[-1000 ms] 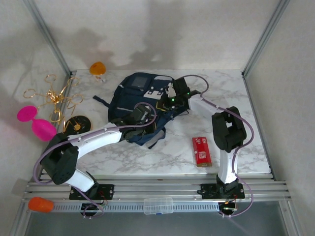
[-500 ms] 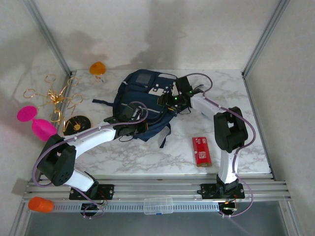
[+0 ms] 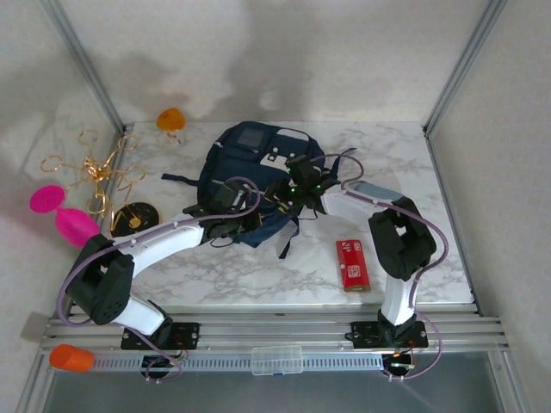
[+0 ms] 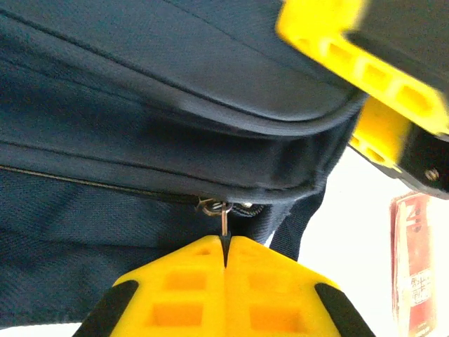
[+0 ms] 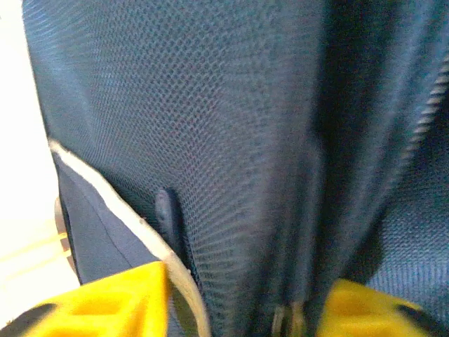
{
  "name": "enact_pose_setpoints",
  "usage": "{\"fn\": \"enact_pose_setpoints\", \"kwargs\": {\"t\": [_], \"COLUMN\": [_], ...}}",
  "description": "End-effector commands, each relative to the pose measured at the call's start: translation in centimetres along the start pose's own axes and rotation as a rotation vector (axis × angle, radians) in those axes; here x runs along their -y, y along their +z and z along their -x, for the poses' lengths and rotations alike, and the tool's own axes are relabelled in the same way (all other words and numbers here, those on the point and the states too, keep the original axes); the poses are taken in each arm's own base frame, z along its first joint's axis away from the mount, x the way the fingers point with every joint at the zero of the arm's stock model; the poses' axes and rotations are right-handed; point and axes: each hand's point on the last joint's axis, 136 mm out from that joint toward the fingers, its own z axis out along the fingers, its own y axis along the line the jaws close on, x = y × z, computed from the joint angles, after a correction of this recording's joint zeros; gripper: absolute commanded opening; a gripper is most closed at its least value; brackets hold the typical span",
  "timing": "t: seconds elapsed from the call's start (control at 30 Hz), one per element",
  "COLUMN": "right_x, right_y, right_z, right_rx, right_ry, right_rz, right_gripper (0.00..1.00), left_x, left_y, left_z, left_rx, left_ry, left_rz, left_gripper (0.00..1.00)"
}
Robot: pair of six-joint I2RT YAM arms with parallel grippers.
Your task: Pack books, pencil case, and school supplies into a backpack
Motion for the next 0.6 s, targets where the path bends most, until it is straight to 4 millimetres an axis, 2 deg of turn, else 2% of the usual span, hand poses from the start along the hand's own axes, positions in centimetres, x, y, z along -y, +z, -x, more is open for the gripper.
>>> {"fn": "enact_pose_setpoints", "kwargs": {"t": [0.0,0.07,0.1,0.2,0.27,0.33,0.37,0.47,0.5,0.57], "right_x": [-5.4,-6.4,-6.5,-6.4,-5.8,-4.7,-4.1,-2.0,-1.6,-1.4], "right_y": [0.3,0.1,-0.2,-1.9,-3.8,-5.7,-6.5,-9.0,-9.7,-10.1], "right_z": [1.1,0.9,0.7,0.3,0.7,1.9,2.5,6.0,7.3,9.0], "right_rx": [0.074,0.055,0.041,0.013,0.012,0.020,0.026,0.077,0.089,0.104], "right_ry": [-0.112,-0.192,-0.226,-0.376,-0.487,-0.589,-0.623,-0.583,-0.543,-0.504], "right_rz": [0.097,0.117,0.125,0.152,0.125,0.078,0.062,0.064,0.078,0.077], "right_gripper": [0.19,0.03,0.00,0.00,0.00,0.00,0.00,0.00,0.00,0.00], "left_x": [2.6,2.2,2.2,2.0,0.1,-3.2,-4.2,-7.3,-8.1,-8.4], "left_y": [-0.4,-0.7,-0.9,-2.2,-3.2,-3.9,-4.2,-4.3,-4.2,-3.8], "left_z": [1.2,1.2,1.1,0.4,-0.2,-0.8,-1.0,-1.7,-1.9,-1.9], "left_rx": [0.033,0.036,0.035,0.030,0.031,0.015,0.013,-0.004,-0.021,-0.043], "left_ry": [0.030,0.027,0.024,0.022,0.004,-0.032,-0.041,-0.081,-0.086,-0.059], "left_rz": [-0.069,-0.051,-0.050,-0.064,0.007,0.124,0.147,0.184,0.201,0.197], "left_gripper": [0.00,0.00,0.00,0.00,0.00,0.00,0.00,0.00,0.00,0.00]}}
